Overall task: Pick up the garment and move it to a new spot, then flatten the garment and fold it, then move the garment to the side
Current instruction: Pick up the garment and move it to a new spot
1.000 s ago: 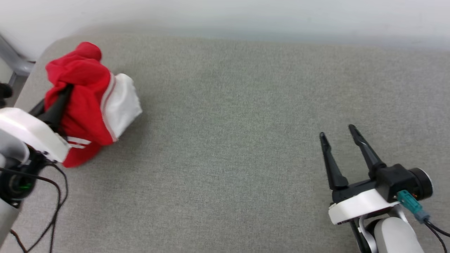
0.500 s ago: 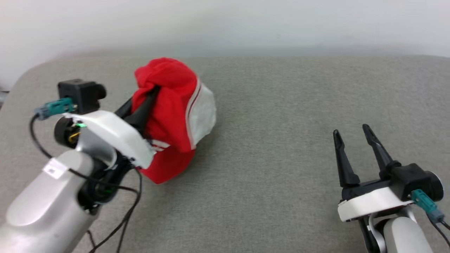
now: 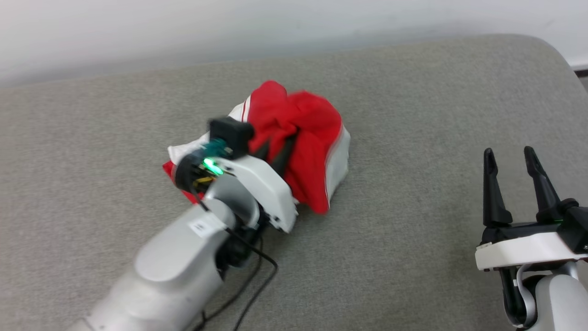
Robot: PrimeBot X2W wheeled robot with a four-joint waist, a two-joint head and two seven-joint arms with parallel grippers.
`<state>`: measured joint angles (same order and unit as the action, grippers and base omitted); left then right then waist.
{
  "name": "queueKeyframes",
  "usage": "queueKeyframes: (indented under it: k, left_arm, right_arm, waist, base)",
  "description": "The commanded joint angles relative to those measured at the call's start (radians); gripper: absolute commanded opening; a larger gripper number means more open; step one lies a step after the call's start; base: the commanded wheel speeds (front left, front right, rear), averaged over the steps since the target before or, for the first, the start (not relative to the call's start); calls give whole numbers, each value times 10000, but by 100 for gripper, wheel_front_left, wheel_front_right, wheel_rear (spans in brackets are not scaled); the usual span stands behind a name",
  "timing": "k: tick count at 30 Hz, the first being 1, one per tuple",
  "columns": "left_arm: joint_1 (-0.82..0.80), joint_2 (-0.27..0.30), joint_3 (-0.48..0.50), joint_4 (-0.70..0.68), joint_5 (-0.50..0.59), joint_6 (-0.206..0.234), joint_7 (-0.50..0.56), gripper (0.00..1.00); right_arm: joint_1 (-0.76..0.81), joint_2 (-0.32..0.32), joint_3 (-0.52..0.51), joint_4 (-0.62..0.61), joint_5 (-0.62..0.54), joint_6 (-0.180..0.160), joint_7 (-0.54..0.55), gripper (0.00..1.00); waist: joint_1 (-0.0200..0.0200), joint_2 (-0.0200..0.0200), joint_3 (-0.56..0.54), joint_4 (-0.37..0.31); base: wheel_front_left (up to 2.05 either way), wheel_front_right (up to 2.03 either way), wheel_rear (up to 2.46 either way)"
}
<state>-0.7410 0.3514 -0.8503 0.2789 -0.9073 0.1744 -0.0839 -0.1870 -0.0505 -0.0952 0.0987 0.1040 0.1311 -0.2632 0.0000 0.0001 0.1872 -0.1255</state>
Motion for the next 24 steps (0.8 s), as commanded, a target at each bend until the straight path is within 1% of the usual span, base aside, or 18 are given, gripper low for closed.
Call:
queueKeyframes:
  k: [1,3,4,5,9,14,18,24]
  left_arm:
    - [14,-321,-336,437,245,-94,-98,0]
    - [96,-677,-708,1028,419,-168,-80,0]
    - [116,-831,-912,1290,549,-216,-108,42]
    - [110,-983,-1069,1556,664,-267,-189,100]
    - [139,-1436,-1441,2331,867,-635,-516,100]
    - [-99,-1562,-1252,2799,888,-959,-1242,100]
    - [-256,-1347,-871,2765,1023,-1009,-1634,100]
    - [-7,-585,91,2163,1437,-853,-1819,100]
  right_arm:
    - [-129,9,-85,-47,109,-7,-24,100]
    - [-145,10,-72,-59,109,-7,-24,100]
    - [-153,7,-50,-57,126,-7,-24,100]
    - [-161,7,-42,-65,137,-7,-24,100]
    - [-110,9,93,-16,153,-7,-24,100]
    - [84,7,286,143,-29,-7,-24,100]
    - [197,7,368,231,-107,-7,-24,100]
    - [301,7,281,301,-268,-7,-24,100]
  waist:
    - [0,-1,236,-285]
    - [0,-1,324,-397]
    - [0,-1,365,-446]
    - [0,-1,396,-474]
    - [0,-1,429,-499]
    - [0,-1,167,-232]
    - [0,-1,-147,68]
    - [0,-1,-571,609]
  base:
    - [0,0,0]
    - [0,0,0]
    - [0,0,0]
    - [0,0,0]
    - [0,0,0]
    - [0,0,0]
    - [0,0,0]
    - [0,0,0]
